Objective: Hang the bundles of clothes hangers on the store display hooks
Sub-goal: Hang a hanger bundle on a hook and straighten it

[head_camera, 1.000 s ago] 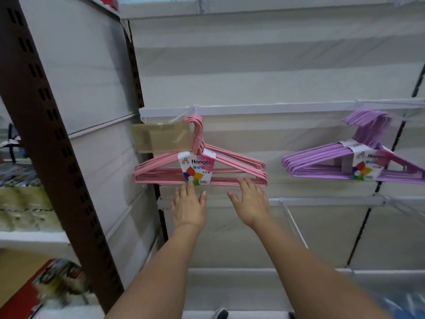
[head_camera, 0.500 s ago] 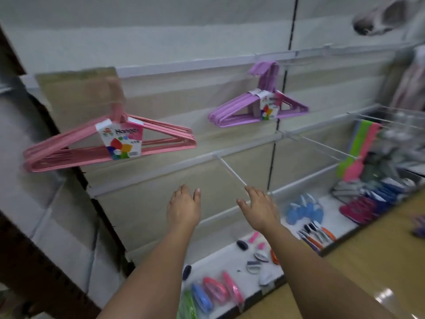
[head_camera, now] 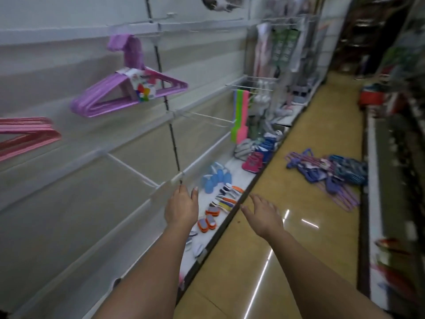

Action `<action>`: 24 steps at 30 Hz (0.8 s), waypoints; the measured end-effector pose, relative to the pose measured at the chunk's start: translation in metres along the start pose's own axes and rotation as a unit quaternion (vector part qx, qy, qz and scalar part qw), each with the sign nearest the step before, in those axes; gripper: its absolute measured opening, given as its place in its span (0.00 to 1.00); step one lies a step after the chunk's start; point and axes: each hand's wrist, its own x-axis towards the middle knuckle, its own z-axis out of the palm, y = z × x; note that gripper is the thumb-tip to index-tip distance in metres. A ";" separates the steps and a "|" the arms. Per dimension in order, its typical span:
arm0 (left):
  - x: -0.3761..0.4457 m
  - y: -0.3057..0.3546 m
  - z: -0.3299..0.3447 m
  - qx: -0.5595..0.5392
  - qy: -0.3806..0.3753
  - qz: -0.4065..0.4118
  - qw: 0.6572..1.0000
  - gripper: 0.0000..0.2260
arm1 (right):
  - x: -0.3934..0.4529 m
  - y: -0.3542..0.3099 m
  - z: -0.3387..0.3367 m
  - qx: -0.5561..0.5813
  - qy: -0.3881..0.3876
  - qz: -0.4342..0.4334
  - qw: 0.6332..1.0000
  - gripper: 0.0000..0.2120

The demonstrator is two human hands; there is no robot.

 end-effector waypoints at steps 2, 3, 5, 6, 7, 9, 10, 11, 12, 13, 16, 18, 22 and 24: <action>0.002 0.032 0.026 0.005 -0.024 0.020 1.000 0.22 | 0.005 0.036 -0.010 0.001 0.003 0.038 0.999 0.27; 0.002 0.047 0.038 0.003 -0.034 0.030 0.999 0.22 | 0.007 0.053 -0.015 0.004 0.007 0.051 0.999 0.28; 0.004 0.081 0.065 -0.006 -0.059 0.052 0.997 0.22 | 0.015 0.091 -0.025 0.012 0.016 0.078 0.997 0.28; 0.006 0.099 0.081 -0.008 -0.069 0.066 0.995 0.22 | 0.019 0.112 -0.032 0.018 0.023 0.091 0.995 0.28; 0.007 0.116 0.096 -0.012 -0.078 0.078 0.994 0.21 | 0.024 0.130 -0.039 0.022 0.027 0.104 0.994 0.28; 0.009 0.150 0.122 -0.018 -0.099 0.100 0.990 0.20 | 0.033 0.166 -0.052 0.026 0.038 0.130 0.990 0.28; 0.010 0.168 0.135 -0.018 -0.112 0.108 0.988 0.20 | 0.037 0.184 -0.059 0.024 0.043 0.142 0.989 0.28; 0.010 0.187 0.149 -0.014 -0.125 0.117 0.985 0.20 | 0.041 0.203 -0.065 0.024 0.047 0.154 0.987 0.29; 0.011 0.206 0.161 -0.009 -0.136 0.127 0.983 0.21 | 0.045 0.220 -0.072 0.026 0.049 0.167 0.984 0.29; 0.012 0.221 0.170 -0.004 -0.143 0.139 0.980 0.21 | 0.049 0.235 -0.077 0.031 0.051 0.177 0.982 0.29; 0.016 0.271 0.205 -0.001 -0.162 0.176 0.971 0.22 | 0.062 0.281 -0.092 0.045 0.055 0.203 0.977 0.29; 0.018 0.296 0.224 -0.001 -0.183 0.183 0.966 0.23 | 0.069 0.305 -0.099 0.062 0.057 0.217 0.972 0.29; 0.023 0.339 0.261 0.022 -0.233 0.188 0.954 0.25 | 0.081 0.347 -0.110 0.093 0.040 0.247 0.964 0.29; 0.031 0.353 0.278 0.031 -0.260 0.185 0.947 0.25 | 0.091 0.363 -0.112 0.093 0.028 0.257 0.962 0.29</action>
